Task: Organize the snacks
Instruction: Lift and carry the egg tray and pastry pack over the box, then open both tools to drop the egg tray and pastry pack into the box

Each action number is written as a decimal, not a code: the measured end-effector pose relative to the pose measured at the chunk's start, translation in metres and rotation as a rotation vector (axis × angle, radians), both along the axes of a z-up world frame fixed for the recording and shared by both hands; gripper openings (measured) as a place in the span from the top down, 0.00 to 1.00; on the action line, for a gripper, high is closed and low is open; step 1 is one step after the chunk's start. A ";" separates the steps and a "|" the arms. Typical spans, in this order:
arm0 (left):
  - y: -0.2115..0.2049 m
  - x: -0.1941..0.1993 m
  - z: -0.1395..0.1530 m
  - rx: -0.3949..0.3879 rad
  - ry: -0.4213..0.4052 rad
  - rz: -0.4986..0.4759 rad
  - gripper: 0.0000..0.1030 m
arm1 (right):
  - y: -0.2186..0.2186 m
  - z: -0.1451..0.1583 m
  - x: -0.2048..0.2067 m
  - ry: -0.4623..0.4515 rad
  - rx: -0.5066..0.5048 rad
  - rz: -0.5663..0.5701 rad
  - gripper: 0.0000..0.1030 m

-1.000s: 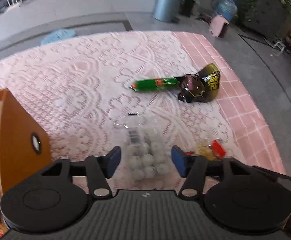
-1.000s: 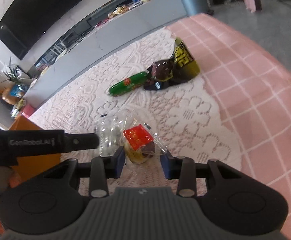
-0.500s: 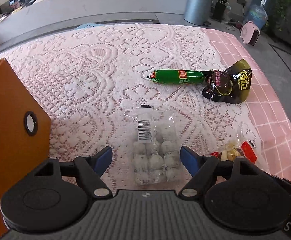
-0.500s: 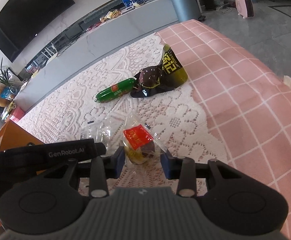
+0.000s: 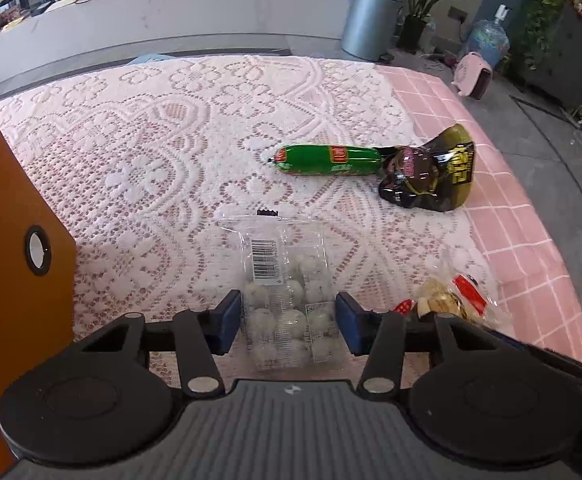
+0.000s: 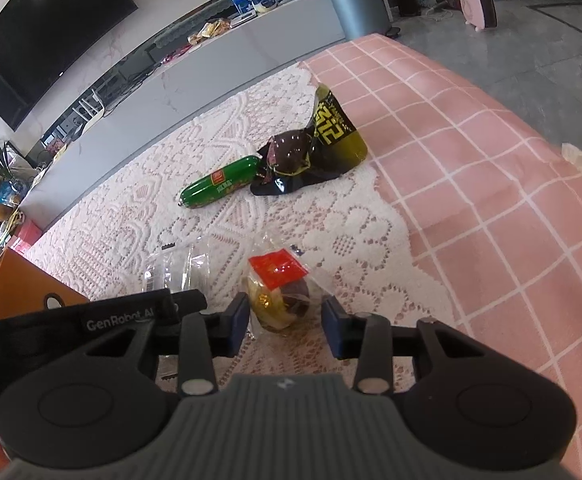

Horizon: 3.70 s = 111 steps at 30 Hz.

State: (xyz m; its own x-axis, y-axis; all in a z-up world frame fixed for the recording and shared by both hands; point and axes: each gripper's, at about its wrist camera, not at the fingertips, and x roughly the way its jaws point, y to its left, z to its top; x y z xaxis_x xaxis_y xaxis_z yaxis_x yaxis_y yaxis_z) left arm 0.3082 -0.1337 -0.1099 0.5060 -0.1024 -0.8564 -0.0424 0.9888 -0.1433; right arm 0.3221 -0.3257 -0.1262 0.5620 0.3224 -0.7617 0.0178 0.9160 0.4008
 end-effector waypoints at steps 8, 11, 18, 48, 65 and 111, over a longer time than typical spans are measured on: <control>0.008 -0.025 0.031 -0.050 -0.097 0.018 0.44 | 0.004 0.024 -0.010 -0.083 -0.100 -0.016 0.64; 0.011 -0.039 0.052 -0.065 -0.145 0.011 0.44 | 0.005 0.033 -0.018 -0.096 -0.123 -0.021 0.64; 0.023 -0.079 0.091 -0.100 -0.237 -0.018 0.44 | 0.020 0.058 -0.056 -0.140 -0.111 -0.018 0.64; 0.181 -0.167 0.138 -0.043 -0.296 0.079 0.44 | 0.200 0.148 -0.154 -0.317 -0.201 0.310 0.64; 0.232 -0.121 0.093 0.052 -0.176 0.027 0.44 | 0.297 0.115 -0.097 -0.224 -0.435 0.481 0.64; 0.259 -0.146 0.092 0.011 -0.231 0.184 0.16 | 0.322 0.115 -0.099 -0.262 -0.656 0.559 0.30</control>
State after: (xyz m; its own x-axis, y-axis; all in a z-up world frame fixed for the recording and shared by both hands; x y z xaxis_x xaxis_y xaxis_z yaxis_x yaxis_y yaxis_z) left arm 0.1618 0.1250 -0.0183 0.6967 0.0180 -0.7171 -0.1888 0.9690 -0.1591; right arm 0.2226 -0.0034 -0.0108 0.6355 0.1461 -0.7581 -0.5174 0.8095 -0.2777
